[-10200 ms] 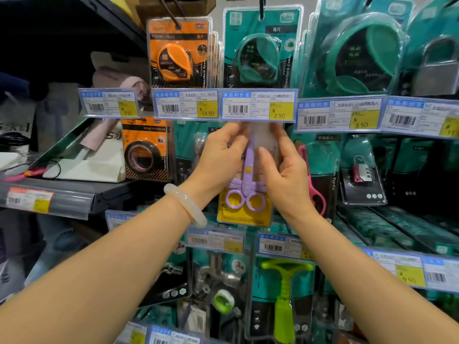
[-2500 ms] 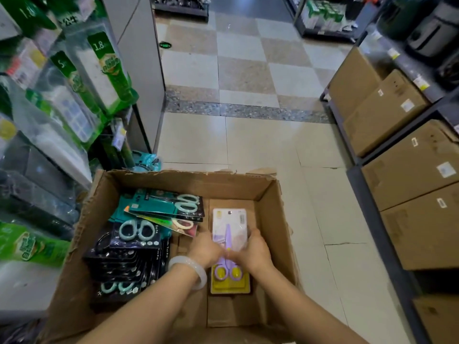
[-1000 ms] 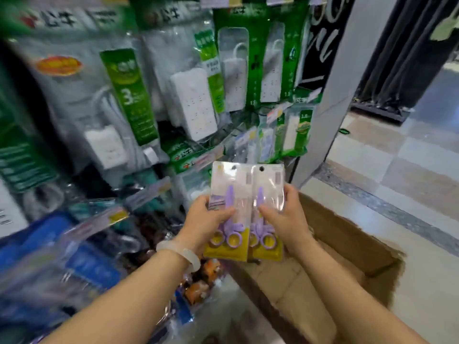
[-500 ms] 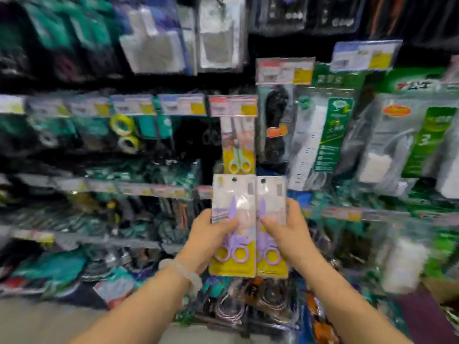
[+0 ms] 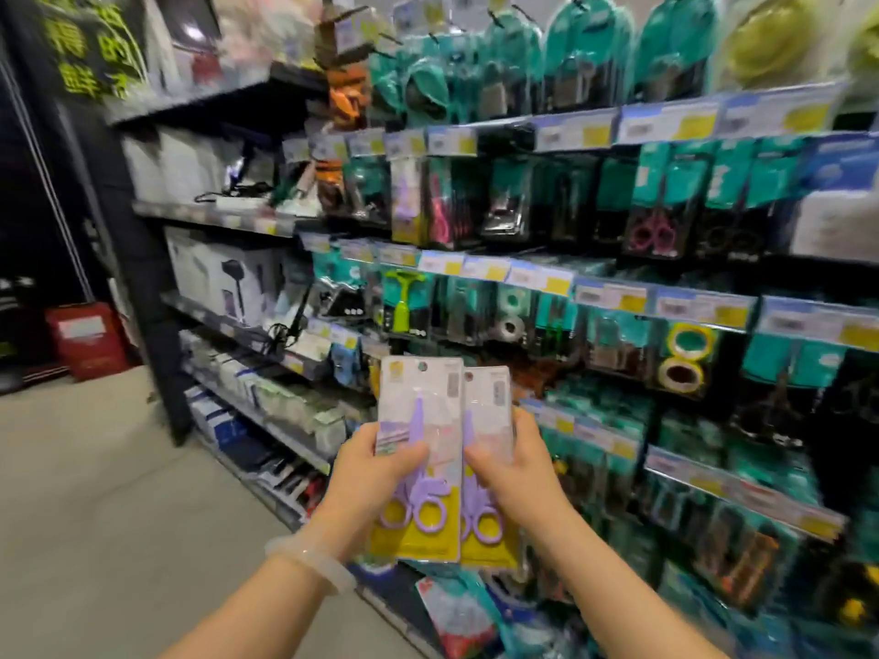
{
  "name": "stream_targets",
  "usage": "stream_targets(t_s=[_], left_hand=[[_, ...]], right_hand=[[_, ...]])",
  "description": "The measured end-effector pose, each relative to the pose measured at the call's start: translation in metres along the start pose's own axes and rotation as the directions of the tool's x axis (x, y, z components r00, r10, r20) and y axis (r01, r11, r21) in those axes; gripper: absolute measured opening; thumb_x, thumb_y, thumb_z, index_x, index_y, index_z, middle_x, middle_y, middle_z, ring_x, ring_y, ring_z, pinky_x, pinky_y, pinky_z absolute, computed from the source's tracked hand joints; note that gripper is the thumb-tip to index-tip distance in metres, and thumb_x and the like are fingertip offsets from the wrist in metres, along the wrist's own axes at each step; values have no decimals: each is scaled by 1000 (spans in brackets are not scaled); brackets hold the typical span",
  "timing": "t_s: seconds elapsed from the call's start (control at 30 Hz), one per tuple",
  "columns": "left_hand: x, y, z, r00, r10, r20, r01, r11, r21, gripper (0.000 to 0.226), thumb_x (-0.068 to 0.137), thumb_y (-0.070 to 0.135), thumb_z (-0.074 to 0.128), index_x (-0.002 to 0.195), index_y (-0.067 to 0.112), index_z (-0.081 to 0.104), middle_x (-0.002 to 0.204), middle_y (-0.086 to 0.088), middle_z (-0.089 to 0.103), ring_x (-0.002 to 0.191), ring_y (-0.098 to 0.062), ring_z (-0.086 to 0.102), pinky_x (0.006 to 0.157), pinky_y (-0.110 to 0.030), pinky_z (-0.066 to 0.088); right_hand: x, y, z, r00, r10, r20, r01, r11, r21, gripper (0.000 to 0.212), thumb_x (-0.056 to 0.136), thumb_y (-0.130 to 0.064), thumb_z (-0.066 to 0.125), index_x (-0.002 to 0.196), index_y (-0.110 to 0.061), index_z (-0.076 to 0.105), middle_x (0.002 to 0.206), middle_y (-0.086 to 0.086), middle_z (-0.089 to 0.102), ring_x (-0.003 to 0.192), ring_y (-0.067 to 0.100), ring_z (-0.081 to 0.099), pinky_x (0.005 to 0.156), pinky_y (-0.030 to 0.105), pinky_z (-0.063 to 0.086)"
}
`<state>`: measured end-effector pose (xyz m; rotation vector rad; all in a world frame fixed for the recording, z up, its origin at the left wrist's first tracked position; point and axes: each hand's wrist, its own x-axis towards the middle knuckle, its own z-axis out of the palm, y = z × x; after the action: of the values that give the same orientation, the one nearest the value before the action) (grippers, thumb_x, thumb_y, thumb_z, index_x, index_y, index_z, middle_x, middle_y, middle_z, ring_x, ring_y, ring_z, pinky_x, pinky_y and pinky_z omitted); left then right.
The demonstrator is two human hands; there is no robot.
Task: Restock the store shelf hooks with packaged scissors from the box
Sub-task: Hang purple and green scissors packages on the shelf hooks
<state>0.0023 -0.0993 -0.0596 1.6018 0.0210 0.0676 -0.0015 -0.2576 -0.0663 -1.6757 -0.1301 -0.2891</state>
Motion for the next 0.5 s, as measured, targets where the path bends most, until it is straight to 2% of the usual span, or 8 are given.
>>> stream_targets(t_s=[0.17,0.37,0.43,0.5], left_hand=[[52,12,-71,996,49,-78,-51,998,-23,23,82,5,66,104,2,63,98,-16,71,90,-32,69,81,-47,56],[133,18,-115,991,74,-114,-82,995,-63,18,81,3,67,99,3,64,97,-18,72,90,-35,68,84,-52,54],[171,22,-127,988,109,-111,-117,991,-61,25,74,9,74,97,4,64,96,-18,72,90,-37,68,85,-54,53],[213,33,-137,985,143,-100,-146,989,-24,30,69,14,77,96,6,66,95,-16,72,90,-36,68,85,-56,52]], right_hand=[[58,-16,72,994,-53,92,57,998,-34,39,81,-5,68,108,-15,41,96,-8,55,81,-4,53,60,3,43],[143,-21,126,981,-120,153,131,989,-63,38,85,-12,65,112,-19,39,97,-14,51,83,-4,53,58,4,45],[181,-21,136,978,-157,138,170,981,-93,38,85,-8,64,112,-18,39,98,-10,53,83,-1,54,59,7,46],[223,-26,142,978,-185,97,196,973,-121,38,84,-7,63,111,-19,40,101,-2,56,84,9,57,64,16,48]])
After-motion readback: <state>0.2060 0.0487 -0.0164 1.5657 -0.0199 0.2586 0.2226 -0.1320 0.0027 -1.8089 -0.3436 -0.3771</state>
